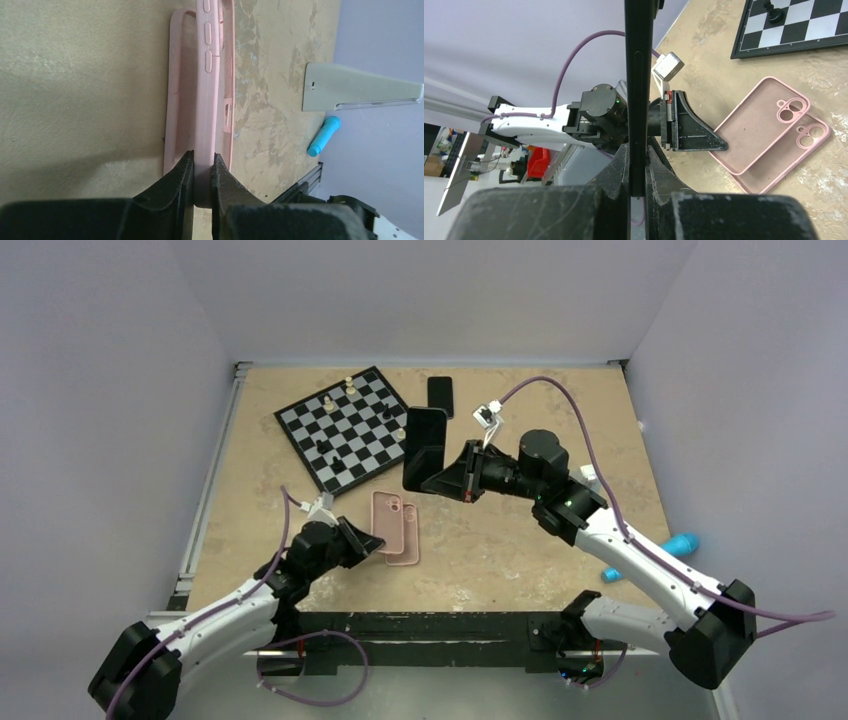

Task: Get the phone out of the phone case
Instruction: Place the phone case at the center of the board.

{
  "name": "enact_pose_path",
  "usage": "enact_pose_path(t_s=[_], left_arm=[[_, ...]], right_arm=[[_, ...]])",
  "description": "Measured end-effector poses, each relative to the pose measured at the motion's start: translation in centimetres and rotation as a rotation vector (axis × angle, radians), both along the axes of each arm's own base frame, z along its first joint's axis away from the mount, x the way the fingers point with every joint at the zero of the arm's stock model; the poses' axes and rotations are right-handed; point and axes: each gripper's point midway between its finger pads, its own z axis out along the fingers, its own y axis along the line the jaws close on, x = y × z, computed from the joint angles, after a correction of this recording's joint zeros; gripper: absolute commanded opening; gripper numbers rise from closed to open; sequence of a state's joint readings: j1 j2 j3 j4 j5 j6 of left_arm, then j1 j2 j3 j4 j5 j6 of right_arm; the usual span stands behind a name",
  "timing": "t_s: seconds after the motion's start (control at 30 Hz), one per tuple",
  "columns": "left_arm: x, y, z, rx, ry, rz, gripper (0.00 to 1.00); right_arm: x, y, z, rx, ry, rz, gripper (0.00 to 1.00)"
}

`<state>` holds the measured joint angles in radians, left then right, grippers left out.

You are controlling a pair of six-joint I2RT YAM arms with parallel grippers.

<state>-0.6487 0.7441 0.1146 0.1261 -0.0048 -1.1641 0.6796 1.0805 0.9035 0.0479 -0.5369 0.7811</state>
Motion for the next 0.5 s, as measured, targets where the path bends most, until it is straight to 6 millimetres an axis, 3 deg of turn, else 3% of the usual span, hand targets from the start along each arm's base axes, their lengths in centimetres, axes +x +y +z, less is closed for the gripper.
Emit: enact_pose_path(t_s=[0.5], left_arm=[[-1.0, -1.7, 0.7, -0.141, 0.083, -0.019, 0.00]], right_arm=[[0.3, 0.4, -1.8, -0.010, 0.029, 0.003, 0.00]])
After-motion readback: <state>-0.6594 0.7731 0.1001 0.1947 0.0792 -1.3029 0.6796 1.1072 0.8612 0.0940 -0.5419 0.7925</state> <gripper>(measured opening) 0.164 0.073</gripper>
